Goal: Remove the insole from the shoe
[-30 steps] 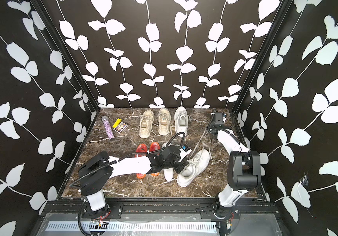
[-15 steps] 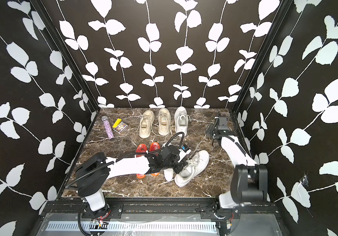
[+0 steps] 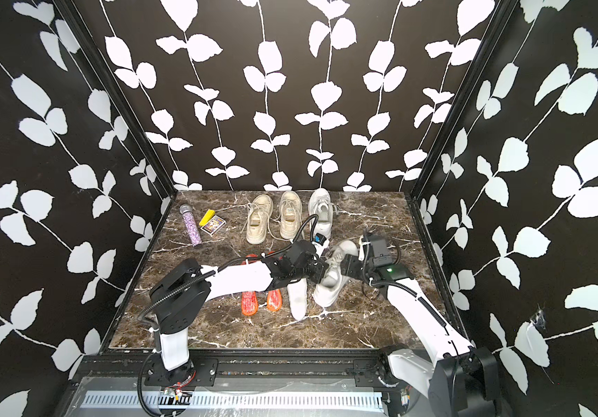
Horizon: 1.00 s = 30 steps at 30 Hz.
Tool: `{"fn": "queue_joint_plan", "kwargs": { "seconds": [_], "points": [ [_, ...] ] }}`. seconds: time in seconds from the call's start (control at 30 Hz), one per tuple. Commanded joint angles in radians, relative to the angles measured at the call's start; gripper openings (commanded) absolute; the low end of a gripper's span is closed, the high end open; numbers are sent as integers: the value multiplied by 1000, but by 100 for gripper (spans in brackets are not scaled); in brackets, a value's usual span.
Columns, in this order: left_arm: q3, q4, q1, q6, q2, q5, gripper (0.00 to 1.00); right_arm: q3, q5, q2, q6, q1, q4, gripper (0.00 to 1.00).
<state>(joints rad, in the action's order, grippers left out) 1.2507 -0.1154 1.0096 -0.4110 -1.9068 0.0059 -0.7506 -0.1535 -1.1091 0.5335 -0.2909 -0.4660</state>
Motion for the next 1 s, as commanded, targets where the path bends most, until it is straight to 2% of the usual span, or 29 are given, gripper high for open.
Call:
{"fn": "queue_joint_plan", "kwargs": {
  "seconds": [0.0,0.3,0.5,0.57,0.63,0.67,0.73,0.77,0.87,0.97],
  "points": [
    [72,-55,4,-54,4,-40,0,1,16,-12,3,-35,-3,63],
    [68,-73,10,-108,-5,-1,0,-29,94,-84,-11,-79,22,54],
    [59,-81,50,-141,-8,5,0,-41,164,-133,1,-89,42,42],
    [46,-75,52,-156,-2,-8,0,-50,222,-139,2,-91,17,35],
    [11,-68,50,-158,27,-60,0,-54,325,-133,33,-88,-36,12],
    [-12,-66,50,-160,45,-89,0,-51,357,-123,41,-85,-55,5],
    [-71,-60,49,-168,95,-163,0,-37,425,-97,68,-59,-96,0],
    [-102,-59,48,-176,115,-192,0,-23,418,-86,78,-31,-103,0],
    [-198,-86,23,-226,160,-216,0,47,315,-59,97,116,-72,0],
    [-252,-93,7,-257,172,-226,0,75,280,-59,93,187,-64,0]
  ]
}}
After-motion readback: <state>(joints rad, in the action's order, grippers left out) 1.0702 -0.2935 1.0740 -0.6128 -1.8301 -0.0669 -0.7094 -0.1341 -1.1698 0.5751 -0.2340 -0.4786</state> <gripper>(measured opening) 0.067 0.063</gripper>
